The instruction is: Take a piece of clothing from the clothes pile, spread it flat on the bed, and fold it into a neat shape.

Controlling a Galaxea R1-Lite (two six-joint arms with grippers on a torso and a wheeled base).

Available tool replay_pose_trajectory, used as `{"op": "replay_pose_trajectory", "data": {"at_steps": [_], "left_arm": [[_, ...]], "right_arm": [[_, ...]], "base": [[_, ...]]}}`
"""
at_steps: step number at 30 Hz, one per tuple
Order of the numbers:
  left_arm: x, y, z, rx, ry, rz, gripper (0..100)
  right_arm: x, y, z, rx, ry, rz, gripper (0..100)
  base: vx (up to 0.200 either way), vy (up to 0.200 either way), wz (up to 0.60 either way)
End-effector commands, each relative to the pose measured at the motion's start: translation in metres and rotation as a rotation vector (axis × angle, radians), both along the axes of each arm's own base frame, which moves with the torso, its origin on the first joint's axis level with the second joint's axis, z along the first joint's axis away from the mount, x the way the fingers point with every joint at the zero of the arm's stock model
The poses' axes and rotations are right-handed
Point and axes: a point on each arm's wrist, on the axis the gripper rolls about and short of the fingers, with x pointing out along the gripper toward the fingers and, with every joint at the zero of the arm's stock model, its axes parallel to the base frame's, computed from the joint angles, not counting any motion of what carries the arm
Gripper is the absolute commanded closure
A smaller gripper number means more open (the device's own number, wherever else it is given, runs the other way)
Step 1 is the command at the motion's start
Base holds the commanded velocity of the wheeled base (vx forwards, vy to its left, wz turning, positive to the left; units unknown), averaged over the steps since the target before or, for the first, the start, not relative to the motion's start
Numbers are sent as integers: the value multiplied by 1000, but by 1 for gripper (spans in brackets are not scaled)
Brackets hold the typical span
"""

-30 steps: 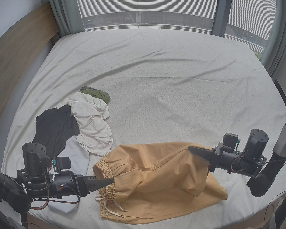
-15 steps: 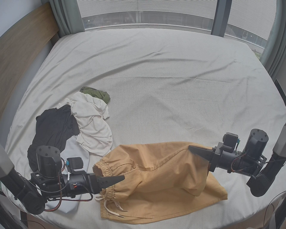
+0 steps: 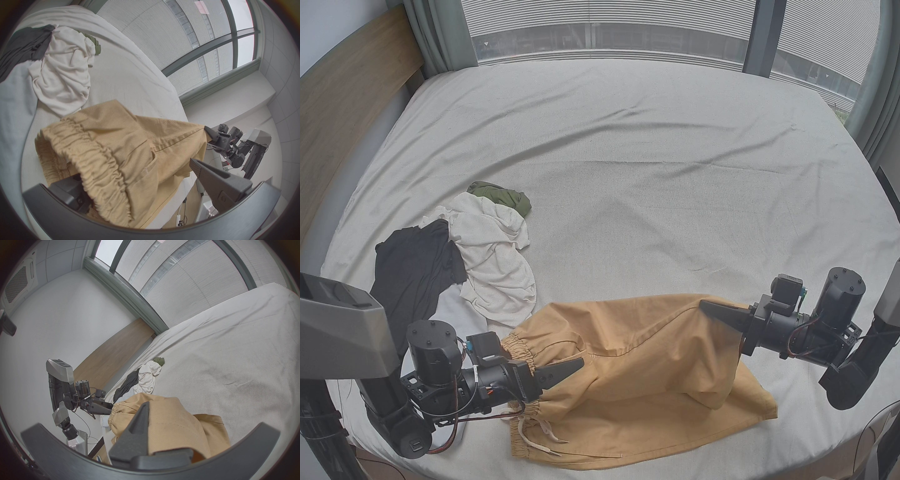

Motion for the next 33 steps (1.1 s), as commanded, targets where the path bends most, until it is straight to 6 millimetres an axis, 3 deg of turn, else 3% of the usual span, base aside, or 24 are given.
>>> {"op": "replay_pose_trajectory", "data": {"at_steps": [1, 15, 22, 23, 33], "left_arm": [[1, -1, -12, 19, 39, 2, 0], [-1, 3, 10, -17, -33, 17, 0], [-1, 3, 7, -9, -20, 21, 0], [-1, 3, 8, -10, -21, 21, 100], [-1, 3, 7, -9, -24, 21, 100]], "right_arm": [[0, 0, 1, 1, -4, 0, 100], [0, 0, -1, -2, 1, 0, 100], [0, 0, -1, -2, 1, -2, 100], [0, 0, -1, -2, 1, -2, 100], [0, 0, -1, -2, 2, -2, 100]], "base": [[0, 0, 0], [0, 0, 0], [0, 0, 0], [0, 0, 0], [0, 0, 0]]}}
